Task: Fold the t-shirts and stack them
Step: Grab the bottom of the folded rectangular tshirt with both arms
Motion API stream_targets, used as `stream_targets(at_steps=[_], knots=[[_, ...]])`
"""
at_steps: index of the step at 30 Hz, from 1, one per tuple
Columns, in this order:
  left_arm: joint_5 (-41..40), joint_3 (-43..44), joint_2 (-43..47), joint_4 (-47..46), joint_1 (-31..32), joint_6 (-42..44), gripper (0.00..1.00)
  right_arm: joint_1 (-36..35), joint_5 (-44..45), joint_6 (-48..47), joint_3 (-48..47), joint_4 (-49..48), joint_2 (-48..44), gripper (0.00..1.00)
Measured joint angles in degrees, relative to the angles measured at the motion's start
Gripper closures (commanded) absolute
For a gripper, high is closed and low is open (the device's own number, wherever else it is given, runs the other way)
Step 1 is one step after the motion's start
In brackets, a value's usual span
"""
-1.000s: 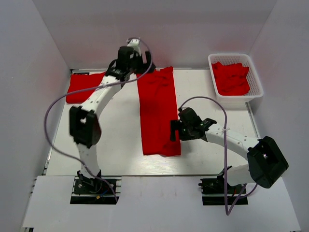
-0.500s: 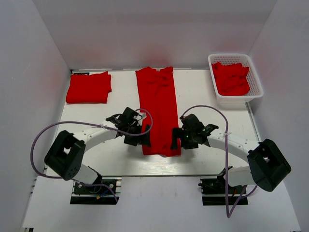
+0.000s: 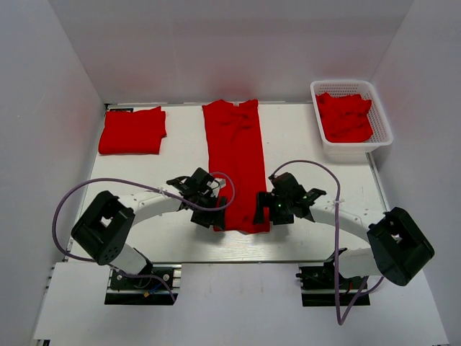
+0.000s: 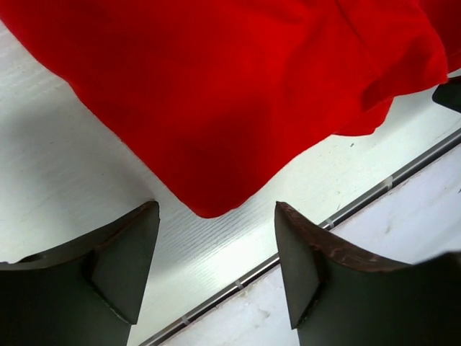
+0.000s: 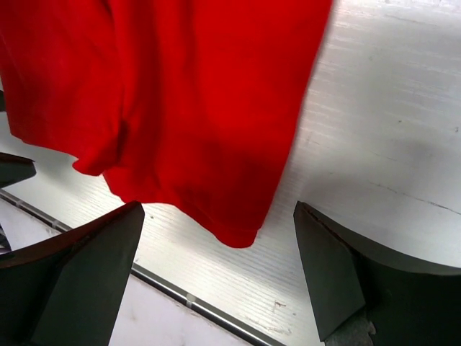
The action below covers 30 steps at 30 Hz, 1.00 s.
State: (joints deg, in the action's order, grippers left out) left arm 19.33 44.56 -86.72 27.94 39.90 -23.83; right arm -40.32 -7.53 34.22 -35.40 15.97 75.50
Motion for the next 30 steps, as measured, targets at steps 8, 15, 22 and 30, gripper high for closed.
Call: stream_targets(at_steps=[8,15,22,30], knots=[[-2.0,0.5,-1.8,-0.6,0.7,-0.5,0.55,0.2,-1.3,1.7,1.1,-4.1,0.5,0.26],[-3.2,0.4,-2.8,-1.7,0.8,-0.9,1.00,0.2,-1.8,3.0,3.1,-5.5,1.6,0.98],[-5.1,-0.3,0.2,0.4,1.0,-0.5,1.00,0.2,-1.9,3.3,3.4,-4.8,-0.2,1.00],[-5.6,3.1,4.6,3.5,0.8,-0.2,1.00,0.2,-1.1,2.2,0.9,-0.6,-4.7,1.00]])
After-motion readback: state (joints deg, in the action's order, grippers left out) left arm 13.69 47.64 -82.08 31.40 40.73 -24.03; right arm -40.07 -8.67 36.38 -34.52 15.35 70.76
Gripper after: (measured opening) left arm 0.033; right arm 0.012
